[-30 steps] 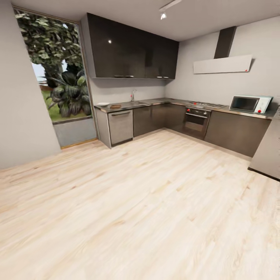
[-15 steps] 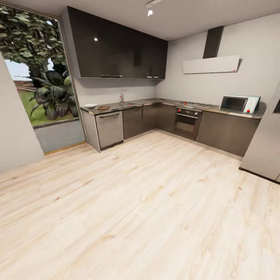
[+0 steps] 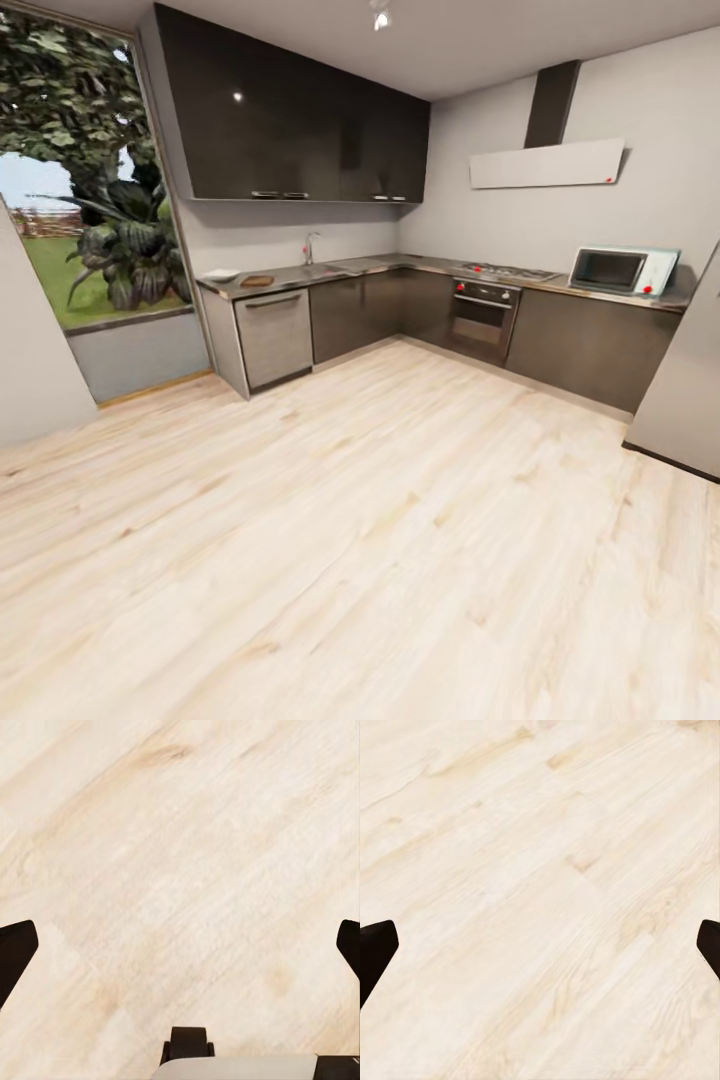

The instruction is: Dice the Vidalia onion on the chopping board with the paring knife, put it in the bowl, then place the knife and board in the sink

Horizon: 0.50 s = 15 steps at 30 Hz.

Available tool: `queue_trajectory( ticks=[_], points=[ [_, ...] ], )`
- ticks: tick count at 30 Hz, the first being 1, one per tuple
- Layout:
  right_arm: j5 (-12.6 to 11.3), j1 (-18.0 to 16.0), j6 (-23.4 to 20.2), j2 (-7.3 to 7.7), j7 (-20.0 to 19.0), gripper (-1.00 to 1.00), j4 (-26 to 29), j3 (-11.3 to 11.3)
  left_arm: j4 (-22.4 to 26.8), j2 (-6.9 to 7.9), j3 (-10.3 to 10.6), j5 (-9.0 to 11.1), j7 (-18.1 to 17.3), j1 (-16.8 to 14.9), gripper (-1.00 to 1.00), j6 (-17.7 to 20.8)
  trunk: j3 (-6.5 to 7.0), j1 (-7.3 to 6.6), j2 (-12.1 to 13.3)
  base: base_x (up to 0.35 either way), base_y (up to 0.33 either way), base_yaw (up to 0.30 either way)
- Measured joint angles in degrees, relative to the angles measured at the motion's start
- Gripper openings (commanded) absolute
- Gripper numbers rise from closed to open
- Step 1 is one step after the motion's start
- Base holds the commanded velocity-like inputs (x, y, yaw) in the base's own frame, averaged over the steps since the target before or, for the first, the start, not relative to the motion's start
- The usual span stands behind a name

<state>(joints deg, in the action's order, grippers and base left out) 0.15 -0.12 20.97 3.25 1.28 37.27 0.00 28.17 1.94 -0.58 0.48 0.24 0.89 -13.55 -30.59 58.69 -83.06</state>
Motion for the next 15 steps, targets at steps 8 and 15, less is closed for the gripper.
queue_trajectory(
  ticks=[8, 15],
  points=[
    [0.0, 0.0, 1.9, 0.02, 0.1, 1.00, 0.0, 0.1, 0.0, 0.00, 0.0, 0.0, 0.0, 0.0, 1.00, 0.0, 0.00, 0.00, 0.0, 0.322, -0.072, 0.000],
    [0.0, 0.0, 1.9, 0.06, 0.1, 1.00, 0.0, 0.0, 0.0, 0.00, 0.0, 0.0, 0.0, 0.0, 1.00, 0.0, 0.00, 0.00, 0.0, 0.322, -0.072, 0.000]
  ],
)
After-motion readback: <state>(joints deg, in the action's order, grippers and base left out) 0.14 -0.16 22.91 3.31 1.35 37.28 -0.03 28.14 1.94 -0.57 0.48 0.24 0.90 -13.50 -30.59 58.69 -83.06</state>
